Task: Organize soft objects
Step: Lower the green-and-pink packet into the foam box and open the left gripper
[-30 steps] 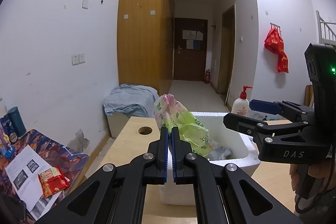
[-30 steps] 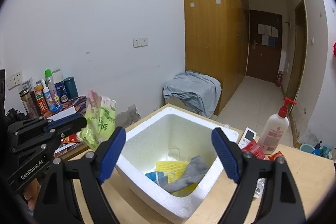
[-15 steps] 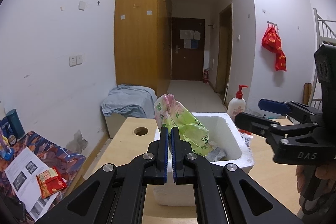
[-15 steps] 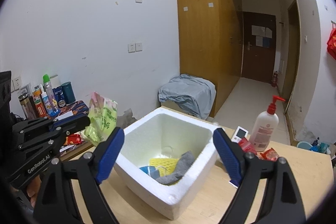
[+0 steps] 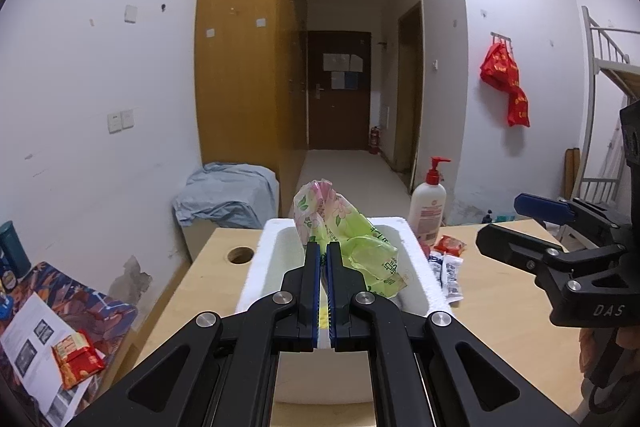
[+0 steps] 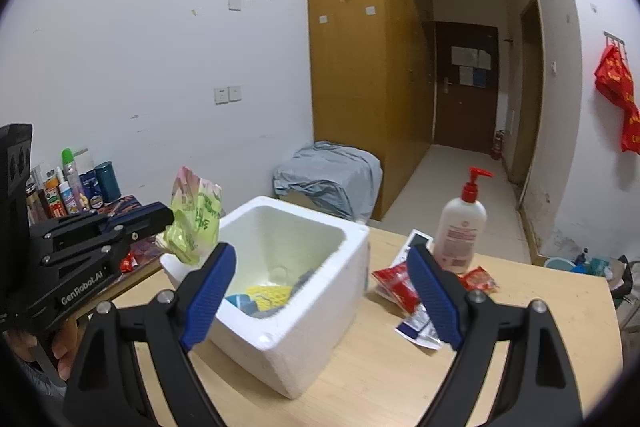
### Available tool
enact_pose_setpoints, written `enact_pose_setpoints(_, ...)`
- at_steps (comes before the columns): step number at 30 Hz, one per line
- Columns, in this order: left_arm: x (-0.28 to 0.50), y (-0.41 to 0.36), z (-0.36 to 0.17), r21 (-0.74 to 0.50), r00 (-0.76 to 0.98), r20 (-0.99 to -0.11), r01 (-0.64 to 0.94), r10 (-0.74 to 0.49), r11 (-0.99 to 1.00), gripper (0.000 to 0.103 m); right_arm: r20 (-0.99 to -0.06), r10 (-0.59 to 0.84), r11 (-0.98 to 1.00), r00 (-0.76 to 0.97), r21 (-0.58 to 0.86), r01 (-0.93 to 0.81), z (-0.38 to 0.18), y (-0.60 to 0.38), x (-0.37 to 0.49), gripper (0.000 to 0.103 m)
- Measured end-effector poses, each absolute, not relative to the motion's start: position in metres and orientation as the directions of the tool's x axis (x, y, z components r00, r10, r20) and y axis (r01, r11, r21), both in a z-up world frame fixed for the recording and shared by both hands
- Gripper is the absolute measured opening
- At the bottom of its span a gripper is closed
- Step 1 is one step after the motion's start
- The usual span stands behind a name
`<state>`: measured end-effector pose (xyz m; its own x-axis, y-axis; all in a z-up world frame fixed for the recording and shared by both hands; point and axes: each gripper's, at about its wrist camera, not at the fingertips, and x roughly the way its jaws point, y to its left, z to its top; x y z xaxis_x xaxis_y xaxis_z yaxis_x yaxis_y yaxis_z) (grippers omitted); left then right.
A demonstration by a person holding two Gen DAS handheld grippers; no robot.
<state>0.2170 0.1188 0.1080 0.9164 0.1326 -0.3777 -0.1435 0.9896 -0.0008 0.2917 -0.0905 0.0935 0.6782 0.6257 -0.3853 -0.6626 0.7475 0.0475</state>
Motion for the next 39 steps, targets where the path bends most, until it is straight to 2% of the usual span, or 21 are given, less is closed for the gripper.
enact_pose_setpoints(8, 0.232, 0.106, 0.103, 0.0, 0.916, -0.391, -0.1, 0.092, 0.995, 0.003, -0.384, 0.583, 0.787, 0.716, 0.048, -0.615, 0.091, -0.113, 0.294, 0.093)
enact_pose_setpoints(12, 0.238, 0.104, 0.102, -0.004, 0.915, -0.395, -0.09, 0.081, 0.996, 0.003, -0.389, 0.565, 0.801, 0.728, 0.049, -0.596, 0.089, -0.119, 0.296, 0.098)
enact_pose_setpoints(22, 0.246, 0.104, 0.101, -0.015, 0.913, -0.398, -0.108, 0.094, 0.994, 0.004, -0.4, 0.55, 0.811, 0.733, 0.046, -0.584, 0.086, -0.123, 0.298, 0.098)
enact_pose_setpoints(24, 0.249, 0.109, 0.101, -0.022, 0.912, -0.397, -0.125, 0.106, 0.992, 0.007, -0.399, 0.548, 0.812, 0.735, 0.045, -0.582, 0.086, -0.124, 0.298, 0.098)
enact_pose_setpoints(25, 0.251, 0.11, 0.101, -0.021, 0.91, -0.401, -0.127, 0.108, 0.992, 0.013, -0.399, 0.548, 0.813, 0.735, 0.046, -0.581, 0.086, -0.124, 0.297, 0.098)
enact_pose_setpoints(27, 0.254, 0.112, 0.1, -0.017, 0.904, -0.413, -0.134, 0.115, 0.991, 0.049, -0.399, 0.546, 0.814, 0.737, 0.046, -0.579, 0.086, -0.124, 0.297, 0.098)
enact_pose_setpoints(28, 0.256, 0.112, 0.099, -0.009, 0.901, -0.415, -0.141, 0.125, 0.99, 0.083, -0.399, 0.545, 0.815, 0.737, 0.046, -0.578, 0.086, -0.125, 0.297, 0.098)
enact_pose_setpoints(29, 0.257, 0.111, 0.098, -0.002, 0.899, -0.417, -0.147, 0.133, 0.989, 0.099, -0.4, 0.545, 0.815, 0.737, 0.047, -0.577, 0.085, -0.125, 0.297, 0.098)
enact_pose_setpoints(33, 0.247, 0.11, 0.099, 0.007, 0.923, -0.34, -0.188, 0.179, 0.982, 0.103, -0.4, 0.539, 0.82, 0.741, 0.049, -0.57, 0.085, -0.128, 0.296, 0.098)
enact_pose_setpoints(39, 0.248, 0.113, 0.098, 0.018, 0.92, -0.345, -0.192, 0.186, 0.981, 0.103, -0.395, 0.537, 0.822, 0.745, 0.049, -0.567, 0.085, -0.13, 0.292, 0.098)
